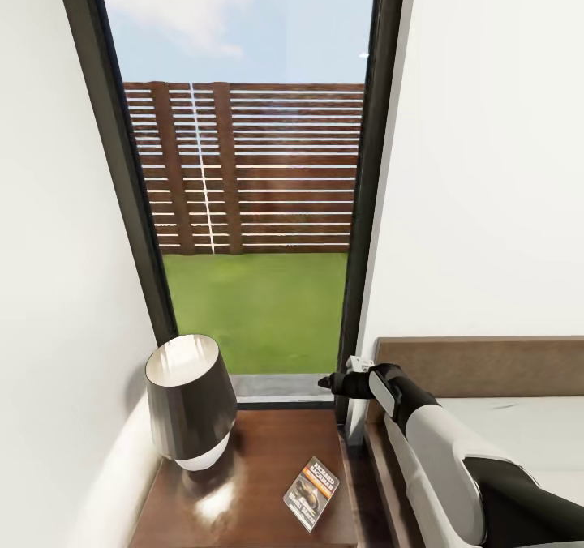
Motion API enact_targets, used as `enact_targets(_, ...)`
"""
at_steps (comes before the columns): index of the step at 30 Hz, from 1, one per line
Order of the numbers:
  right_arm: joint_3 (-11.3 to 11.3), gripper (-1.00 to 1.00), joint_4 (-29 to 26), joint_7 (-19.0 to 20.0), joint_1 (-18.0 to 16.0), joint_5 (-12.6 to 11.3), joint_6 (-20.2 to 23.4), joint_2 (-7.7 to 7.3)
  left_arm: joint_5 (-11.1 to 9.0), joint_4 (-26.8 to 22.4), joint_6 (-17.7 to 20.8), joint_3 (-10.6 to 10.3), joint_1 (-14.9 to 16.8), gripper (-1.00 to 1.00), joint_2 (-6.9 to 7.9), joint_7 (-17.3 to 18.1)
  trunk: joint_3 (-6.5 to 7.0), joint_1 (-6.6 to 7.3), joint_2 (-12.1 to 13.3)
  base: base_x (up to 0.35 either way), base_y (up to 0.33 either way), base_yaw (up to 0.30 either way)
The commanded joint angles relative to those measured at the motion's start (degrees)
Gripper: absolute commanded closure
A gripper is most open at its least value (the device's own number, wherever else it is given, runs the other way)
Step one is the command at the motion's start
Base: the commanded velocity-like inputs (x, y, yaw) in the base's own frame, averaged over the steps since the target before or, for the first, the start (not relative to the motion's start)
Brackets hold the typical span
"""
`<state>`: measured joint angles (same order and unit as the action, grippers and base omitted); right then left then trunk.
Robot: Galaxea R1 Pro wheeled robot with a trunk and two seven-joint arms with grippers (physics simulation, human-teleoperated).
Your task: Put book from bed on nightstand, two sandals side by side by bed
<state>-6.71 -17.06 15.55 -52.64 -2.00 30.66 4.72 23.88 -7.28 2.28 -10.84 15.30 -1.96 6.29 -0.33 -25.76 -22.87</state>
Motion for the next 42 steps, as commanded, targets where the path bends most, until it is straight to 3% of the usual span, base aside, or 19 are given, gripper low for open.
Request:
enact_targets(1, -0.3, -1.0, -0.1, 0.0, 0.0, -0.2, 0.4, 0.03, -0.1, -0.1, 0.2, -0.4, 0.0, -1.0, 0.02, 0.1, -0.04, -0.02, 0.0, 0.0, 0.0, 0.0)
enact_targets(32, -0.4, -1.0, -0.9, 0.2, 0.4, -0.3, 0.4, 0.16, -0.1, -0.1, -1.6, 0.1, -0.1, -1.0, 0.04, 0.1, -0.04, -0.02, 0.0, 0.0, 0.0, 0.0)
enact_targets(38, -0.4, -1.0, -1.0, 0.0, 3.1, -0.2, 0.2, 0.21, -0.1, -0.1, -1.7, 1.0, -0.1, -1.0, 0.03, 0.1, -0.04, -0.02, 0.0, 0.0, 0.0, 0.0)
enact_targets(42, -0.5, -1.0, -1.2, 0.0, 8.2, -0.2, -0.5, -0.3, -0.1, -0.2, -1.9, 1.3, -0.1, -1.0, 0.02, 0.1, -0.04, -0.02, 0.0, 0.0, 0.0, 0.0)
